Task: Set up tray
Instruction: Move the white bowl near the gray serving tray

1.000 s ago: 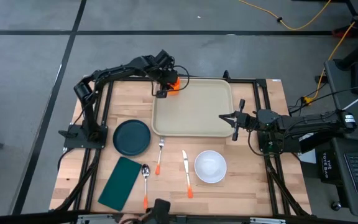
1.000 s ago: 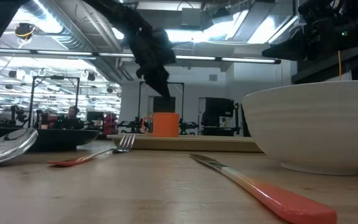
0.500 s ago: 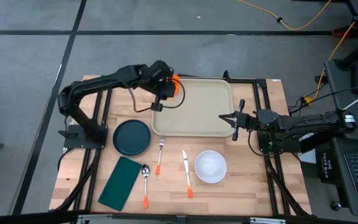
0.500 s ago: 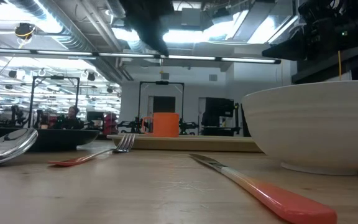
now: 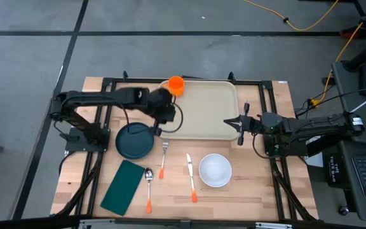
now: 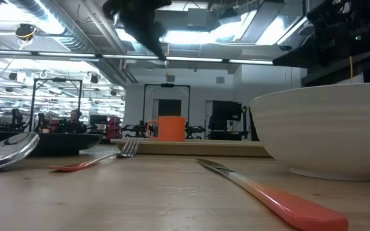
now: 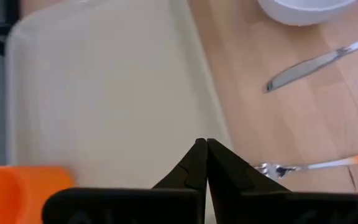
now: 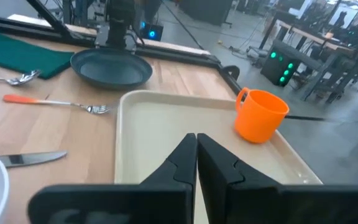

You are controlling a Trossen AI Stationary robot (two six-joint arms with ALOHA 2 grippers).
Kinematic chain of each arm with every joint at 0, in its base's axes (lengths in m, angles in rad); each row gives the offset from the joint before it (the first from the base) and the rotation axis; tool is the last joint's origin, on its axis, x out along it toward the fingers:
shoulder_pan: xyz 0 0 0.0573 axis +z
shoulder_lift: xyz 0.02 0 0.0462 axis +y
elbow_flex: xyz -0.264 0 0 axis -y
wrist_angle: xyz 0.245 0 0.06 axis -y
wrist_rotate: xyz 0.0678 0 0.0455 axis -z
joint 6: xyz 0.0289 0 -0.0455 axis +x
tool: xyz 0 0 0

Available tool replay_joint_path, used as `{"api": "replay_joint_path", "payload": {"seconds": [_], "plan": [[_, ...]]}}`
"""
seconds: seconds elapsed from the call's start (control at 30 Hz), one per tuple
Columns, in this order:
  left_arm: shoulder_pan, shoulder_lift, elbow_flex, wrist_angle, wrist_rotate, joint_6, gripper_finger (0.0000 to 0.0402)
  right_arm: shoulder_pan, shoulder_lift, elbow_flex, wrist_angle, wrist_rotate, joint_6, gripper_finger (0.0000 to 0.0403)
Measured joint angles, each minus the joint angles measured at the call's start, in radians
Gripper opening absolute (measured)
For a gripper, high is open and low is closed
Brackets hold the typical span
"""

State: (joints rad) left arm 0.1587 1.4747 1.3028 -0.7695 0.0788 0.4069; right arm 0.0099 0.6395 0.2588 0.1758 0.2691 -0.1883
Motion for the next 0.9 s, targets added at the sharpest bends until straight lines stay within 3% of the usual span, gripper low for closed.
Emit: {"api": "replay_joint_path", "payload": {"seconds": [0.17, 0.3, 0.53, 0.73, 0.9], "plan": [[-0.050, -0.021, -0.202, 0.278, 0.000, -0.056, 0.0001, 0.000, 0.000, 0.000, -0.032, 0.000, 0.001, 0.0019], [-0.098, -0.023, -0.290, 0.395, -0.002, -0.169, 0.0002, 0.000, 0.000, 0.000, -0.058, -0.001, 0.045, 0.0019], [-0.219, -0.022, -0.334, 0.581, -0.117, -0.229, 0.0003, 0.000, 0.000, 0.000, -0.068, -0.001, 0.048, 0.0018], [-0.292, -0.013, -0.333, 0.710, -0.119, -0.182, 0.0001, 0.003, 0.002, 0.018, -0.083, -0.001, 0.063, 0.0006], [-0.319, -0.014, -0.333, 0.707, -0.120, -0.161, 0.0004, 0.054, 0.041, 0.115, -0.248, 0.002, 0.134, 0.0005]]}}
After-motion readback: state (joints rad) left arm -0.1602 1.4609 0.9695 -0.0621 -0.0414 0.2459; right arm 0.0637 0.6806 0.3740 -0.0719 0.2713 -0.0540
